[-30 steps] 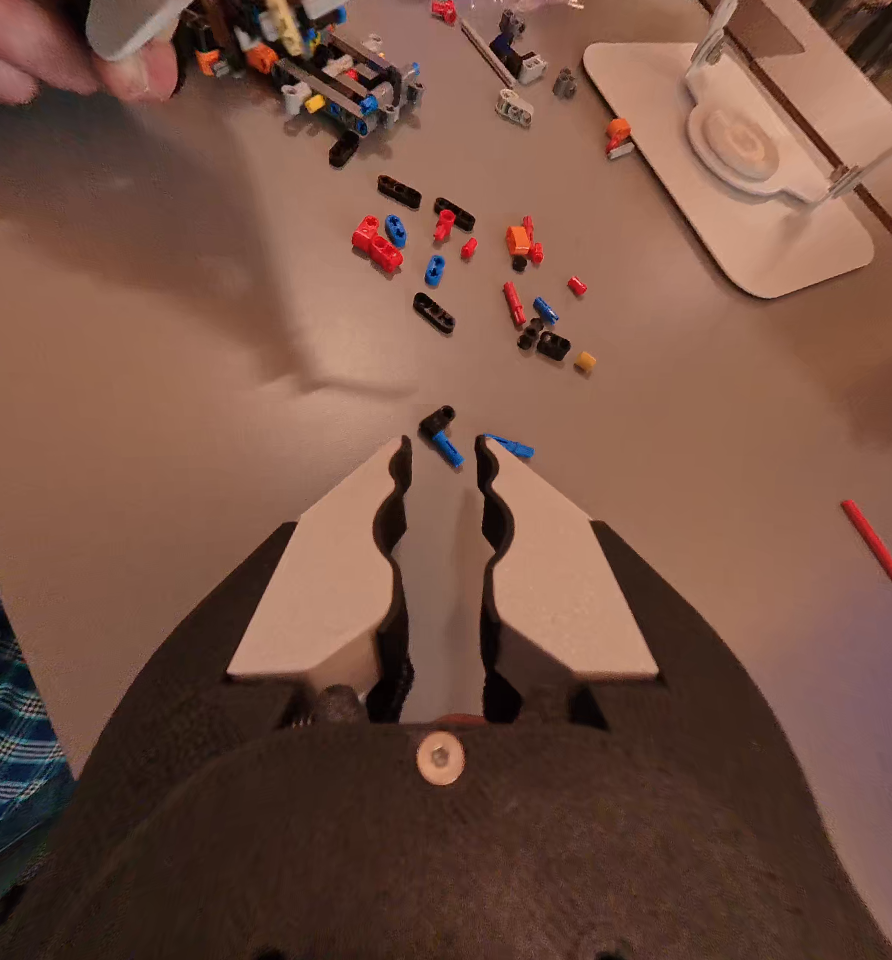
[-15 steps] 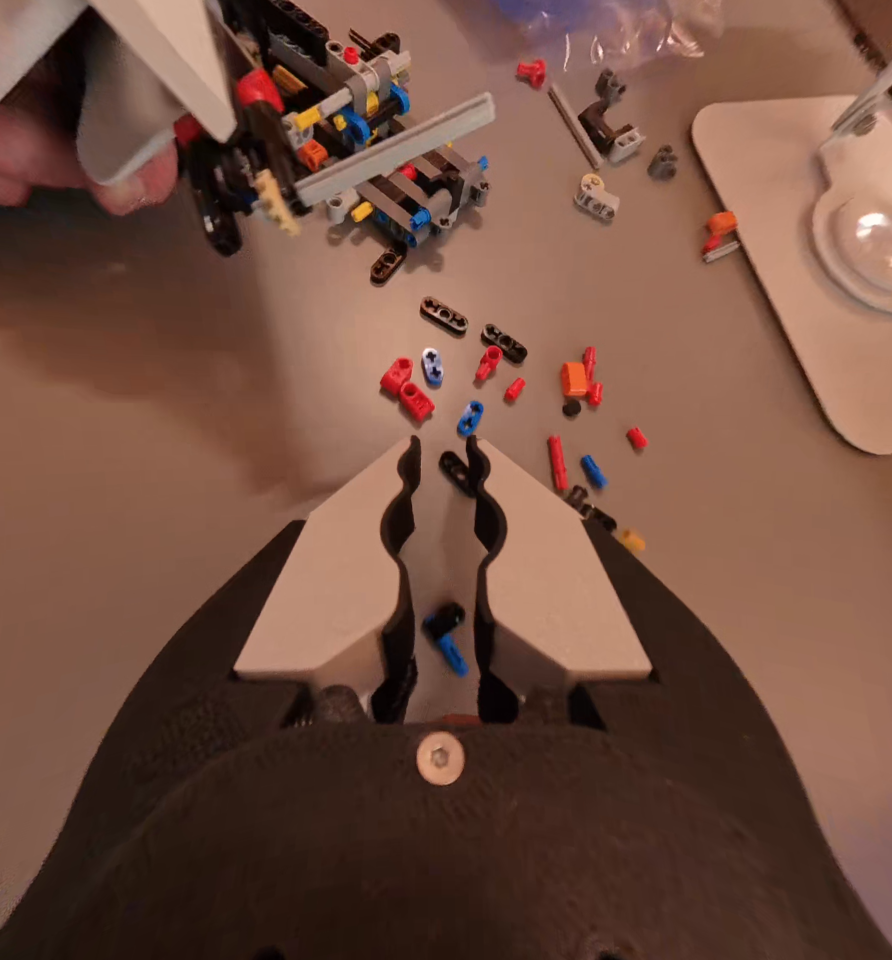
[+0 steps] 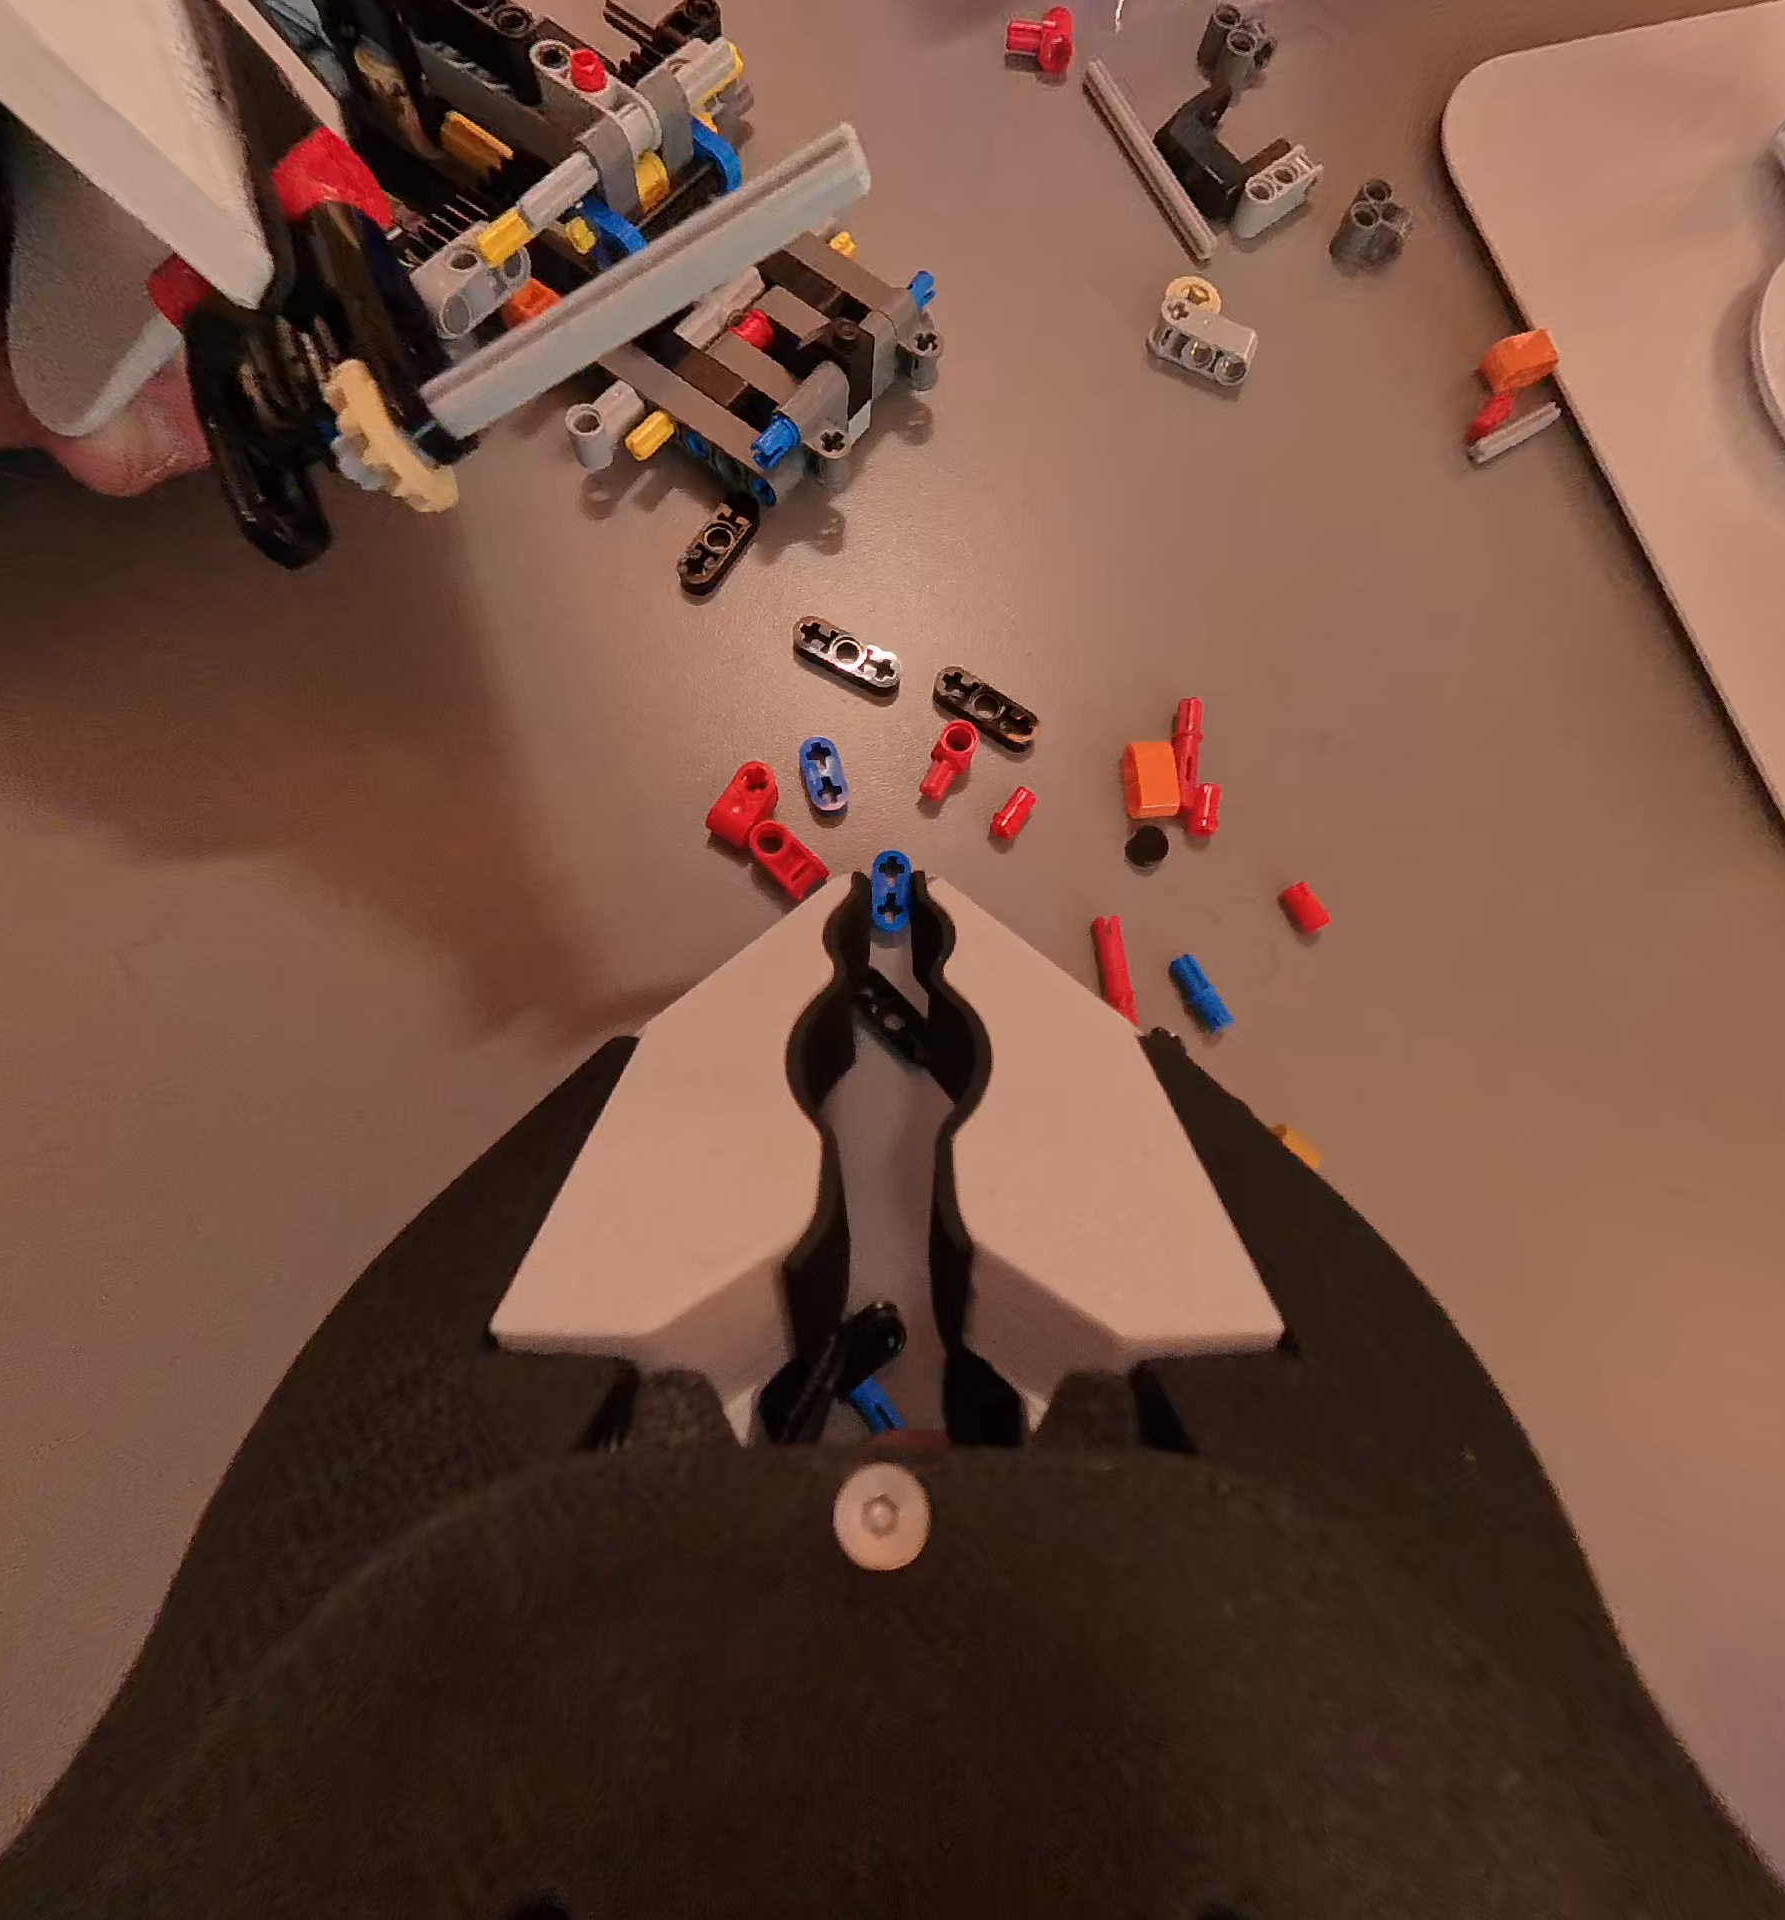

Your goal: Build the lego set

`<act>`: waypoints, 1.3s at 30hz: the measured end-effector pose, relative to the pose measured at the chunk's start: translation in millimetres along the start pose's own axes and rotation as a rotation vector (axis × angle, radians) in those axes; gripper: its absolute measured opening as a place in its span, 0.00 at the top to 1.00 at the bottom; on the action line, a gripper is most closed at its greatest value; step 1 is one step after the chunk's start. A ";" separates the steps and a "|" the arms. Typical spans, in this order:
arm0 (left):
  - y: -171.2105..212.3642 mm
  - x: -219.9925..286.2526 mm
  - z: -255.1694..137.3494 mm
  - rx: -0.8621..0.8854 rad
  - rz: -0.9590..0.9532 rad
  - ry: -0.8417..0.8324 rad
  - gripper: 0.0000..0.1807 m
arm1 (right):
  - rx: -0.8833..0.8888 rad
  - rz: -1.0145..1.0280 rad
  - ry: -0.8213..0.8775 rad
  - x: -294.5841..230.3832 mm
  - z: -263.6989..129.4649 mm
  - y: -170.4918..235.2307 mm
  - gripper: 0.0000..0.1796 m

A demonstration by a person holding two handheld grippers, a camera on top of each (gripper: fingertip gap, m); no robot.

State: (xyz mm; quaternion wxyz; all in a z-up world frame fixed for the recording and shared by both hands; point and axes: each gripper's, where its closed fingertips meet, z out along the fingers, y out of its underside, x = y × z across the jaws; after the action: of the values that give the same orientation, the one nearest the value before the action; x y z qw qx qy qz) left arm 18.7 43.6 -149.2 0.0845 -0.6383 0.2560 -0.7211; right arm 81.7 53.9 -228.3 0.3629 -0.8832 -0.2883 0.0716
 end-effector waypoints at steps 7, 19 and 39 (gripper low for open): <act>1.6 -0.9 1.2 -0.007 0.017 -0.014 0.97 | 0.099 0.074 -0.104 -17.3 -24.2 -7.1 0.98; 18.9 2.2 6.6 -0.127 0.169 -0.062 0.97 | 0.287 0.264 -0.433 -68.1 -58.0 -36.6 0.98; 38.2 -12.9 -2.7 -0.259 0.190 -0.167 0.97 | 0.074 -0.200 -0.104 -82.5 -23.1 1.6 0.87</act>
State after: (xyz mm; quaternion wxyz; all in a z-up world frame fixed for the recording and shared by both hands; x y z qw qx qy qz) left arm 10.4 17.5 -178.9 0.0904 -0.6744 0.3982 -0.6152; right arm 22.3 -7.1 -219.4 0.3851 -0.8312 -0.3904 0.0913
